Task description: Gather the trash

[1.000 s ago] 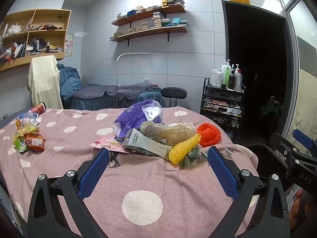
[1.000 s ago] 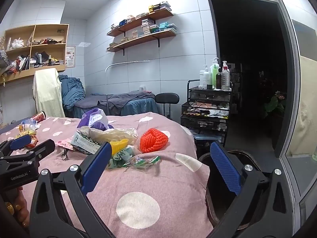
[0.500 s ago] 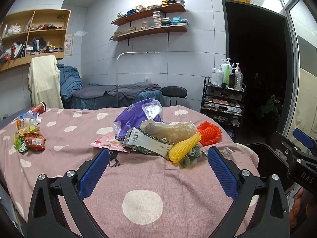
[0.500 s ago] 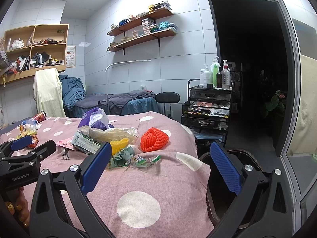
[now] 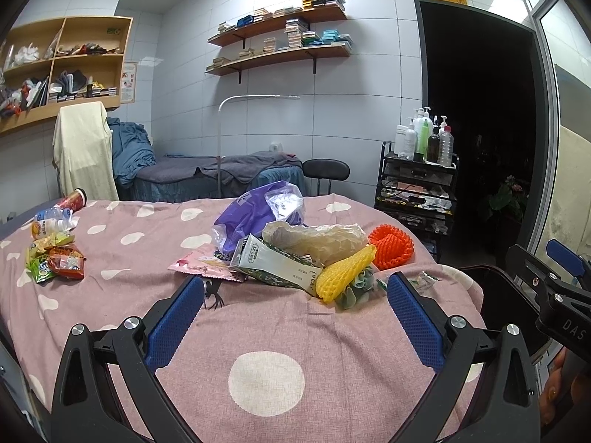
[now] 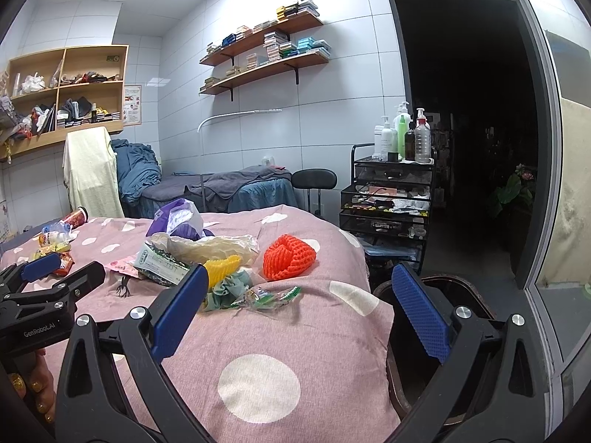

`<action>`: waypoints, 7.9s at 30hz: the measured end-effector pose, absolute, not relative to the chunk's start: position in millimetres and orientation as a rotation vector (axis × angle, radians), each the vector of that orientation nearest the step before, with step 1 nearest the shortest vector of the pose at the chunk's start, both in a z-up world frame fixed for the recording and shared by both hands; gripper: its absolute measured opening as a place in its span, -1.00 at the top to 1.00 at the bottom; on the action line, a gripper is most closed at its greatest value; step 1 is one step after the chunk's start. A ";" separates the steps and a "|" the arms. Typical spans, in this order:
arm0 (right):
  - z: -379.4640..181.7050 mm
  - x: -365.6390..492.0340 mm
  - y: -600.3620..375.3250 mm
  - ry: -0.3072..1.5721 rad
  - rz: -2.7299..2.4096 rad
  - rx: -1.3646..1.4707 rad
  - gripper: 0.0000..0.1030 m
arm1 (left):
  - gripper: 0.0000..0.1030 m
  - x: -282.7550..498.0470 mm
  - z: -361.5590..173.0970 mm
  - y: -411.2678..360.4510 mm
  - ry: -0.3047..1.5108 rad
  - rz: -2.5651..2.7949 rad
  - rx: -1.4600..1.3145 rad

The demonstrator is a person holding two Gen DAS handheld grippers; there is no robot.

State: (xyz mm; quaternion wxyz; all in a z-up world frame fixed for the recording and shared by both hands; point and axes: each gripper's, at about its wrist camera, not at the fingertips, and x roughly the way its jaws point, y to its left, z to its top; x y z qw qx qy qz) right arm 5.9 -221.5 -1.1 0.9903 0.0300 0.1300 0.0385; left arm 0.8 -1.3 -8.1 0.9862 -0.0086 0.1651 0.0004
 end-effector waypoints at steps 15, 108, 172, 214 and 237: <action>-4.6 6.8 -221.9 0.269 0.084 0.066 -0.91 | -0.90 0.2 -8.1 2.3 0.339 0.003 -0.024; -71.2 172.2 -177.2 0.780 0.321 -0.260 0.29 | -0.13 161.3 -50.3 -31.2 0.800 -0.267 0.134; -24.7 107.2 -284.7 0.629 0.177 0.109 0.73 | 0.68 92.6 -5.4 -63.2 0.633 -0.460 -0.073; -107.8 91.0 -413.6 0.722 -0.303 0.340 -0.61 | 0.68 126.8 -25.2 -188.9 0.792 -0.727 -0.004; -81.5 55.8 -446.6 0.592 -0.484 0.407 -0.78 | 0.68 150.9 -63.1 -254.0 1.020 -0.789 0.078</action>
